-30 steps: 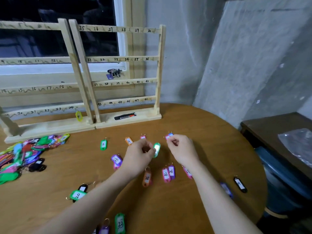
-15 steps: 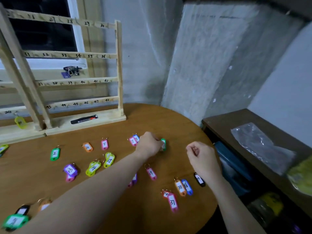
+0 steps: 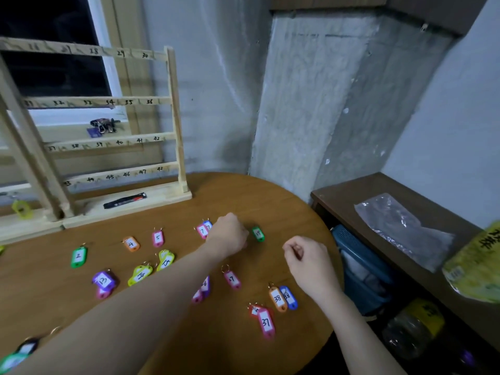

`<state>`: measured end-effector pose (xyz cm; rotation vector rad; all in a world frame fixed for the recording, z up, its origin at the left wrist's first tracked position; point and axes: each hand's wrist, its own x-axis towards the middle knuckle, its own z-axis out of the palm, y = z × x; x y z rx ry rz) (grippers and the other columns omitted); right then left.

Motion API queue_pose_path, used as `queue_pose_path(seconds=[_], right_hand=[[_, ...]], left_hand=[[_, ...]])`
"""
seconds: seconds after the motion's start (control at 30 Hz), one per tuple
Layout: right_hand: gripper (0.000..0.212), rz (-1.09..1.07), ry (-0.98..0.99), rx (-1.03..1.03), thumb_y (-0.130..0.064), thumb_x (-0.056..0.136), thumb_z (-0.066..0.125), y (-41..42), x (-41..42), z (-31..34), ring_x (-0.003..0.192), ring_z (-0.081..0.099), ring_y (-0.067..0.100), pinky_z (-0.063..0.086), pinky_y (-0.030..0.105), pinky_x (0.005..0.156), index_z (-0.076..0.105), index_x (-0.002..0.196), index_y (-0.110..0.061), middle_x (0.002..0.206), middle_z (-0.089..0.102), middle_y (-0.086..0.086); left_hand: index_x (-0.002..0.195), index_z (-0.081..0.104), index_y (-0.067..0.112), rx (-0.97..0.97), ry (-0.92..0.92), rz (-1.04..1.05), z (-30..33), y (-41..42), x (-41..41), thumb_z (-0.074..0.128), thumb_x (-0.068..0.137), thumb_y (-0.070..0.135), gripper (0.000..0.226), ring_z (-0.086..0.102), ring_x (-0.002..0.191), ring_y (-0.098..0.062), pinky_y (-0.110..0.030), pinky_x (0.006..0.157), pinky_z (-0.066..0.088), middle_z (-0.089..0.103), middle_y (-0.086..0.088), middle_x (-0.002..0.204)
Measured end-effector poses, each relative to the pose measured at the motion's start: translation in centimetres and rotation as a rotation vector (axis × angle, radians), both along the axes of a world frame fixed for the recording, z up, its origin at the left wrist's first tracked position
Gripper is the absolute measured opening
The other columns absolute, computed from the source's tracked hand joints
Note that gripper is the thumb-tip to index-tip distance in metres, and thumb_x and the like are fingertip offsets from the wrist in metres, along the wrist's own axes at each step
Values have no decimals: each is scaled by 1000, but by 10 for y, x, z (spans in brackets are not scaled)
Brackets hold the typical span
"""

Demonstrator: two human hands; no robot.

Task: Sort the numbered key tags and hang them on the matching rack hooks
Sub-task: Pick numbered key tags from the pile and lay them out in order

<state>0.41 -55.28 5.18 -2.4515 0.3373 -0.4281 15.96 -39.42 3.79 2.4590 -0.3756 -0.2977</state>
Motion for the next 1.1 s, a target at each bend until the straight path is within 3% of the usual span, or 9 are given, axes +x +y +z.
queue_pose_path(seconds=[0.2,0.3,0.43,0.53,0.7,0.83,0.97,1.1], right_hand=[[19,109,-78,38,-20,96,62,59,22,8,68,57,4,41,14,59,68,78,-22,67,60,-13],[20,200,-97,83,-18,95,63,105,36,10,67,59,7,48,26,64,68,76,-21,66,63,-12],[21,335,-75,146,-16,94,62,179,49,11,64,58,9,45,20,61,67,74,-19,62,62,-9],[22,440,-25,161,-17,95,60,237,55,8,64,59,7,49,32,63,68,75,-17,65,65,-9],[21,627,42,140,-22,97,58,334,50,6,71,61,6,49,29,67,72,81,-24,73,68,-10],[19,704,92,113,-37,92,56,407,39,-5,69,64,11,55,32,63,65,75,-34,71,67,-11],[15,818,155,92,-31,97,57,466,27,-17,76,59,7,55,32,74,68,88,-27,79,65,-12],[17,853,179,66,-26,98,60,499,31,-33,79,56,8,53,30,81,67,112,-20,84,55,-15]], left_hand=[[66,61,15,93,-184,-3,30,111,-18,57,92,20,27,63,71,-25,-34,62,48,64,-2,69],[74,67,12,120,-221,94,35,185,-32,57,89,19,19,64,75,-29,-40,67,53,69,-5,75],[74,67,10,153,-265,271,35,284,-58,56,85,16,16,63,75,-32,-38,67,50,68,-9,74],[75,70,13,123,-263,426,27,361,-81,59,84,19,15,67,76,-27,-36,69,52,71,-6,73],[85,74,14,247,-254,649,14,476,-133,59,87,16,15,67,84,-35,-40,71,53,73,-9,83],[90,76,20,214,-252,842,-1,541,-171,61,91,20,14,67,85,-36,-38,68,49,74,-9,86],[92,72,19,97,-393,913,-21,561,-201,69,89,20,5,63,84,-34,-38,69,46,67,-6,86],[95,67,22,134,-552,889,-44,567,-217,62,83,44,26,55,85,-28,-41,76,47,52,3,87]])
